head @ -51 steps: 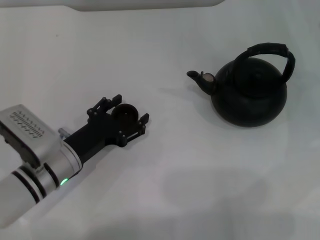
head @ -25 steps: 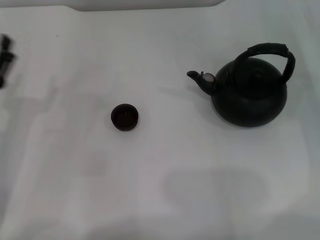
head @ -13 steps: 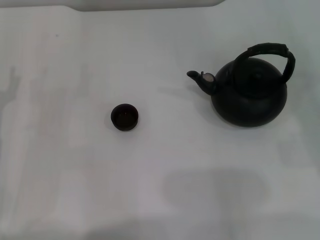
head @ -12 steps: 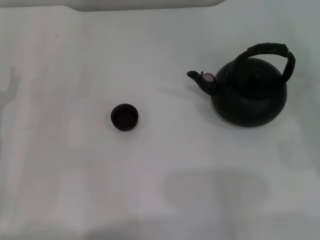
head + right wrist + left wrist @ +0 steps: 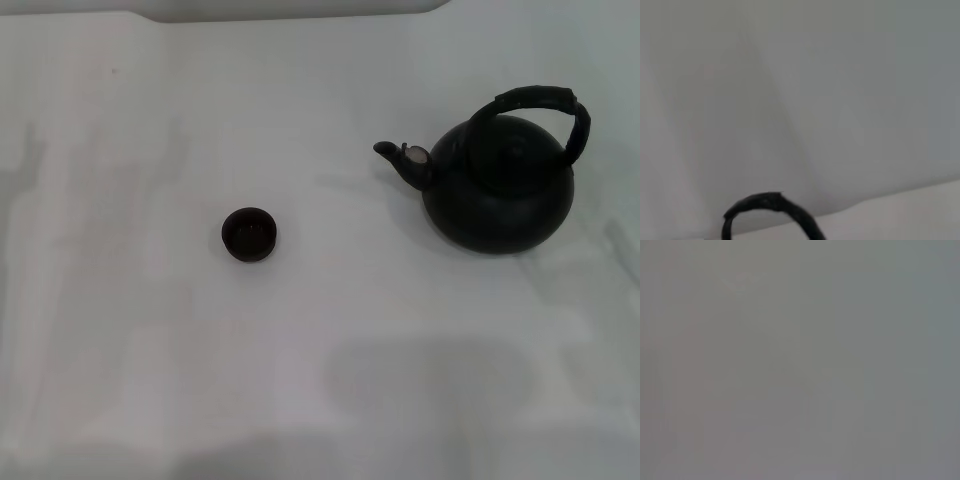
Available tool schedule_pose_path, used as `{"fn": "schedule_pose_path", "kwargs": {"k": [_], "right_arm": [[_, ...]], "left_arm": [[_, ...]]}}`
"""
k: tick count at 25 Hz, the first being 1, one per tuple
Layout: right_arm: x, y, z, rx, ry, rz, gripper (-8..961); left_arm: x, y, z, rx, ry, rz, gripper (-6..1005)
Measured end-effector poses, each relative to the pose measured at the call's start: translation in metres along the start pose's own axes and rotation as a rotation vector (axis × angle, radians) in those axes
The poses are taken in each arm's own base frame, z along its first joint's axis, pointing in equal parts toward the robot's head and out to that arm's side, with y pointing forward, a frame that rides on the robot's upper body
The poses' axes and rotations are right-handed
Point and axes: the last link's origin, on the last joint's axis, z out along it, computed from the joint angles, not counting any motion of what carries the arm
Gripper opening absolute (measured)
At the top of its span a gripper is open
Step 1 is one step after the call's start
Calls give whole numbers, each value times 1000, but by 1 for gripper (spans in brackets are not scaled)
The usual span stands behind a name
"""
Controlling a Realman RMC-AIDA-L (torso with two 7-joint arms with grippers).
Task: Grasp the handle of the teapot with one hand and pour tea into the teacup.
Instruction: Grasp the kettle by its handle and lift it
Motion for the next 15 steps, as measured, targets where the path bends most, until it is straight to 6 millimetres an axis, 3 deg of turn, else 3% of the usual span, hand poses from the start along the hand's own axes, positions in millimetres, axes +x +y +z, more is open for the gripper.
{"fn": "schedule_pose_path", "kwargs": {"k": [4,15], "right_arm": [[7,8,3,-10,9,6,709],[11,13,46,-64,60,-13,709]], "left_arm": [[0,0,1,-1,0,0,880],[-1,1,-1,-5,-5,1,878]]}}
